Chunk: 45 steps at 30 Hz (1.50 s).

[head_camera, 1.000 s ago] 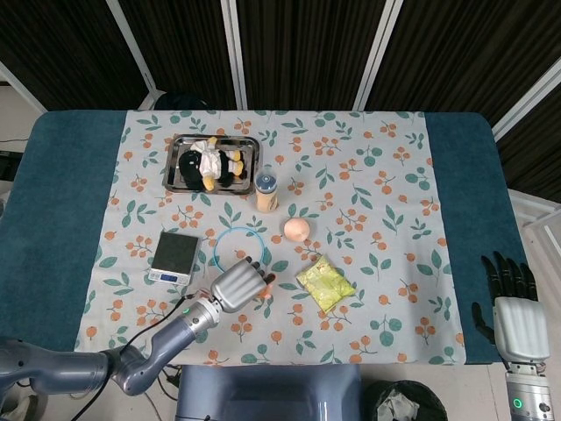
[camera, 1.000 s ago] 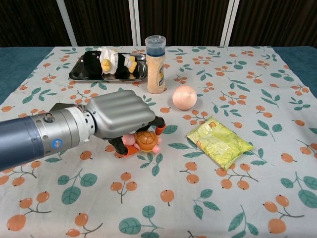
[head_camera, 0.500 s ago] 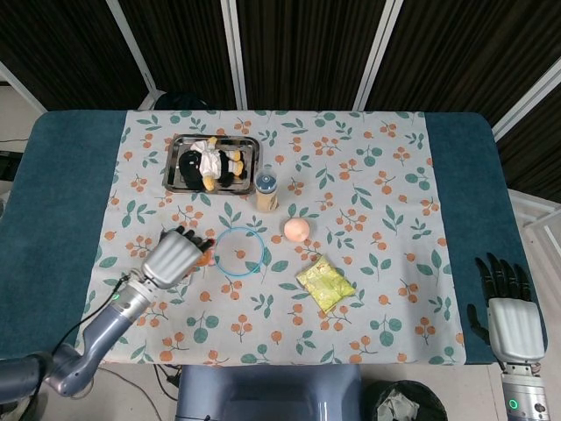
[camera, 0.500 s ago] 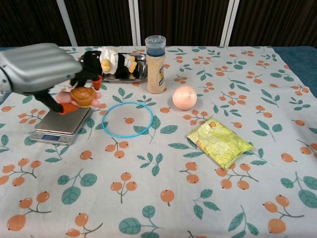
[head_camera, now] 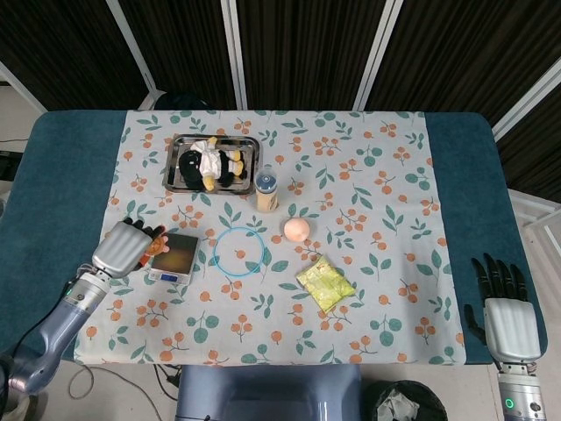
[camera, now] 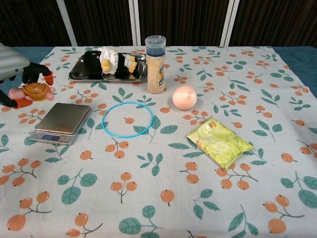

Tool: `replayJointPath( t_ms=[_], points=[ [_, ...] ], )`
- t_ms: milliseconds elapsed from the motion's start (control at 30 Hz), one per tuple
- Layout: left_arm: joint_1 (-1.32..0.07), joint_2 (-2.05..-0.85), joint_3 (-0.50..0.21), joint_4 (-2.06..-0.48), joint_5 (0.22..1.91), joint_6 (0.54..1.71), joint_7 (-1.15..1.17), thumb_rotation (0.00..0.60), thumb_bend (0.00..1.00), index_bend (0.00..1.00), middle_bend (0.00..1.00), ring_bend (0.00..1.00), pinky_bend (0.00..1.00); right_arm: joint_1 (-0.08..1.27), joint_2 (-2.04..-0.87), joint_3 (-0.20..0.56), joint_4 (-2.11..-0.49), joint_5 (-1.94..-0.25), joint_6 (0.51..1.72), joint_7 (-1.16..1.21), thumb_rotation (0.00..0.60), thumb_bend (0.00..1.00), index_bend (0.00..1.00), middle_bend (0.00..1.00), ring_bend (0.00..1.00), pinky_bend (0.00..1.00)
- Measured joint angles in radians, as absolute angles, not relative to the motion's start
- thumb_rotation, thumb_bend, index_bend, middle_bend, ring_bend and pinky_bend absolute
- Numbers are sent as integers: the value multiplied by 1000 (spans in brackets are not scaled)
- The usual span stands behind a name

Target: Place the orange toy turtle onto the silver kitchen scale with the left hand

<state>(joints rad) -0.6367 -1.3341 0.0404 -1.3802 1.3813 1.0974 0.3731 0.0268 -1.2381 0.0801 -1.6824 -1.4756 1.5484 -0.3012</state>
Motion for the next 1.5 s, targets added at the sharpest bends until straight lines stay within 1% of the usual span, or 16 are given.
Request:
replayJointPath(
  t_ms=[200,433,500,567,733,933,1100,1267,1367,1467,1500],
  points=[
    [-640,-1388,27,-1301,1368,1052,330,600,309,312,547,426,485,26,-1236,81,-1682,-1476,1552,-300,600,500,7,0,14,0],
    [-655,-1423,13,-1278,1379,1033,325,600,309,311,523,409,479,26,-1235,81,-1684,-1473,1549,-297,600,501,7,0,14,0],
    [-657,-1429,10,-1276,1382,1030,328,600,293,308,510,399,471,26,-1234,81,-1684,-1473,1548,-298,600,500,6,0,14,0],
    [-658,-1430,10,-1277,1382,1025,332,600,262,299,487,379,456,26,-1233,81,-1685,-1472,1548,-297,600,501,6,0,13,0],
    [-664,-1425,14,-1293,1376,989,336,600,181,258,394,305,384,26,-1233,82,-1685,-1470,1548,-296,600,500,6,0,14,0],
    [-676,-1405,17,-1323,1372,948,342,600,164,230,297,194,284,26,-1231,80,-1688,-1472,1548,-298,600,501,6,0,14,0],
    [-687,-1369,16,-1363,1357,915,364,600,164,216,235,125,239,26,-1231,80,-1689,-1470,1548,-299,600,501,7,0,14,0],
    [-679,-1338,-6,-1419,1353,964,369,600,165,202,207,119,234,26,-1230,80,-1690,-1470,1548,-298,600,501,6,0,14,0],
    [-662,-1318,-20,-1458,1371,1038,362,600,164,191,194,119,232,26,-1230,80,-1690,-1471,1547,-299,600,501,7,0,14,0],
    [-628,-1294,-26,-1499,1412,1147,354,600,151,173,167,109,227,26,-1229,79,-1691,-1473,1549,-299,600,501,7,0,14,0],
    [-609,-1283,-26,-1515,1431,1199,349,600,139,163,152,99,220,25,-1229,79,-1691,-1474,1550,-298,600,501,6,0,14,0]
  ],
)
